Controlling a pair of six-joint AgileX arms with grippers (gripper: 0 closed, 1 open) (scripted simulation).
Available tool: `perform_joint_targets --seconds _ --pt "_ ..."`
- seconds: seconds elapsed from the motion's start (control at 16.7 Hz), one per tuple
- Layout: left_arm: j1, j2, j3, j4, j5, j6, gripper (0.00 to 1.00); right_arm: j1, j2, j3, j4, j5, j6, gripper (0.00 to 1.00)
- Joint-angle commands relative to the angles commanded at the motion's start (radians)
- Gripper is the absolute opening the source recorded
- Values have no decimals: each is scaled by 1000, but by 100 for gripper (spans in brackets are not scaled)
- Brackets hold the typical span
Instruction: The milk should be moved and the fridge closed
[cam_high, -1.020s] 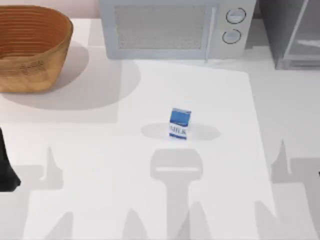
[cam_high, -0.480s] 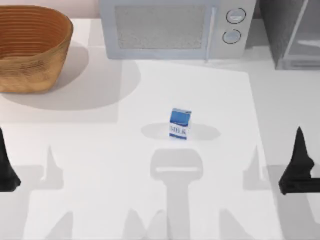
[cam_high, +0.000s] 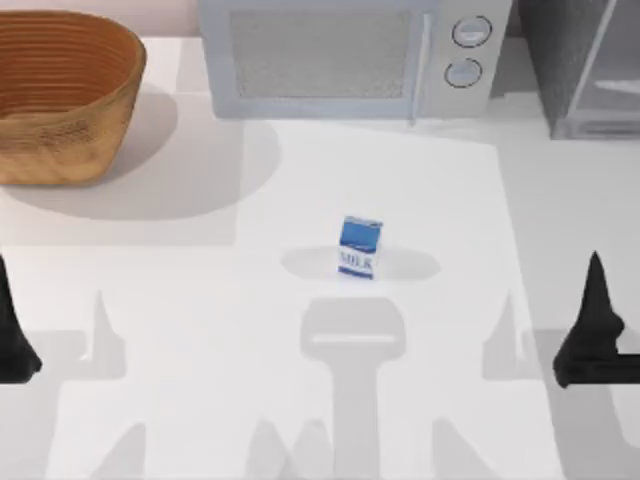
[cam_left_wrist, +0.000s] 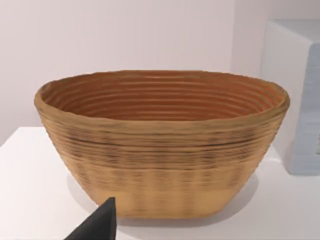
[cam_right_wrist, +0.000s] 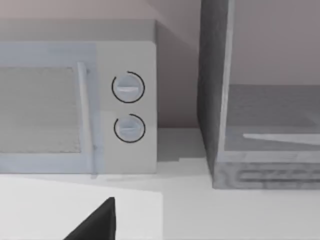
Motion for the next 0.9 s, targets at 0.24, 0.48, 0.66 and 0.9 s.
perform_joint_targets --seconds 0.24,0.48,0.66,0.9 --pt "0 0 0 0 0 0 100 23 150 110 73 58 2 100" --pt "0 0 0 0 0 0 100 61 465 304 193 149 3 100" --pt "0 0 0 0 0 0 100 89 777 480 298 224 6 100" --pt "0 0 0 0 0 0 100 116 1201 722 436 321 13 100"
